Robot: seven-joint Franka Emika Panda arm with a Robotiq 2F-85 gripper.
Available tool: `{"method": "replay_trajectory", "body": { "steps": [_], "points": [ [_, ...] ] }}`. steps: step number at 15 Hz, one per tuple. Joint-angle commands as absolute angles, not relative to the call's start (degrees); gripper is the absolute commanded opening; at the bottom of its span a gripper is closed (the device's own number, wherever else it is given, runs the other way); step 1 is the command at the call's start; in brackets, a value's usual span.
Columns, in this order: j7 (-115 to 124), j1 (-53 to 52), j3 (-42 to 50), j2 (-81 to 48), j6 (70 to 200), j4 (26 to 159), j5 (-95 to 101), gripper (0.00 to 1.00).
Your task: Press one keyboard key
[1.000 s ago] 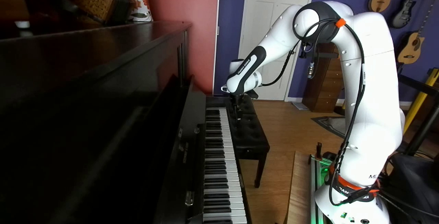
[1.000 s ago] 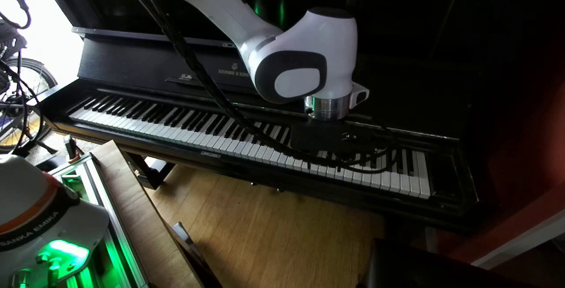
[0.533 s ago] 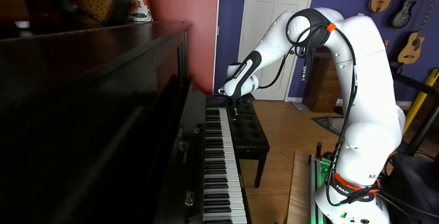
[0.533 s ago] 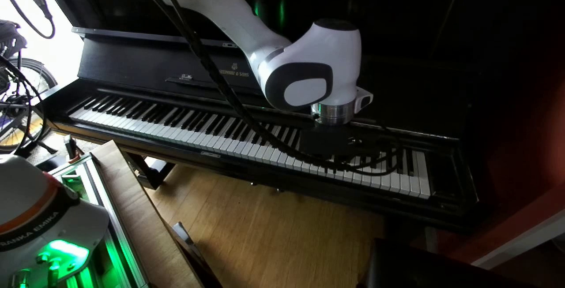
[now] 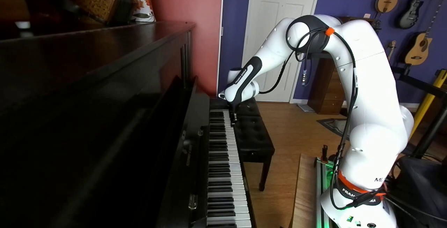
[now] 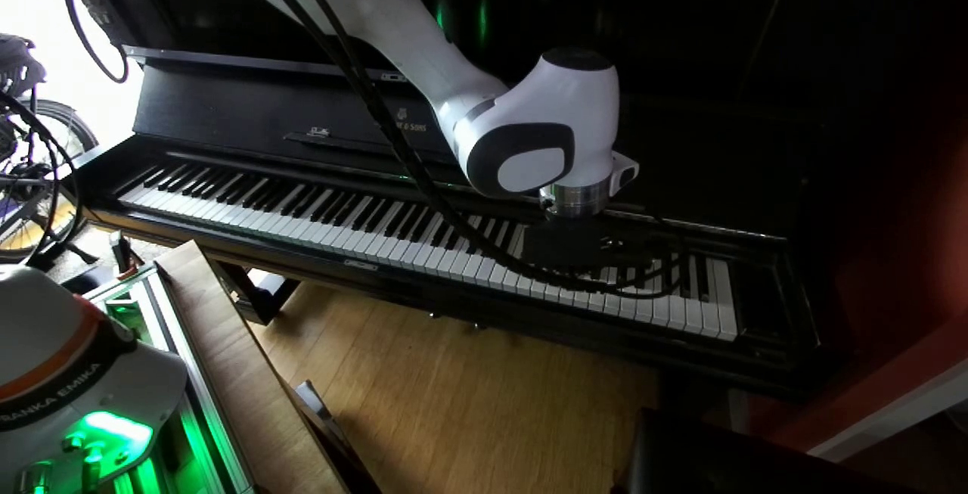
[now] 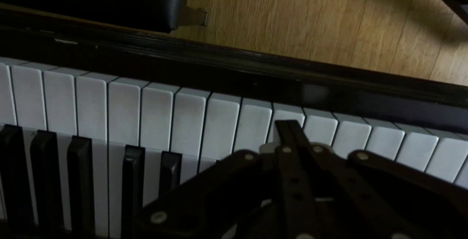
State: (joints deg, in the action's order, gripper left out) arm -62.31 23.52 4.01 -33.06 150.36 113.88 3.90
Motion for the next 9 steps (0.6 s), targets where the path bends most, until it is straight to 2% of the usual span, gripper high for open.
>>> {"method": "replay_trajectory", "body": {
  "steps": [1,9],
  "points": [
    [-64.71,25.71,1.75,-35.98,150.92,111.32,1.91,0.0],
    [-65.95,27.24,-0.16,-38.78,149.86,108.8,1.04,0.0]
  ]
}}
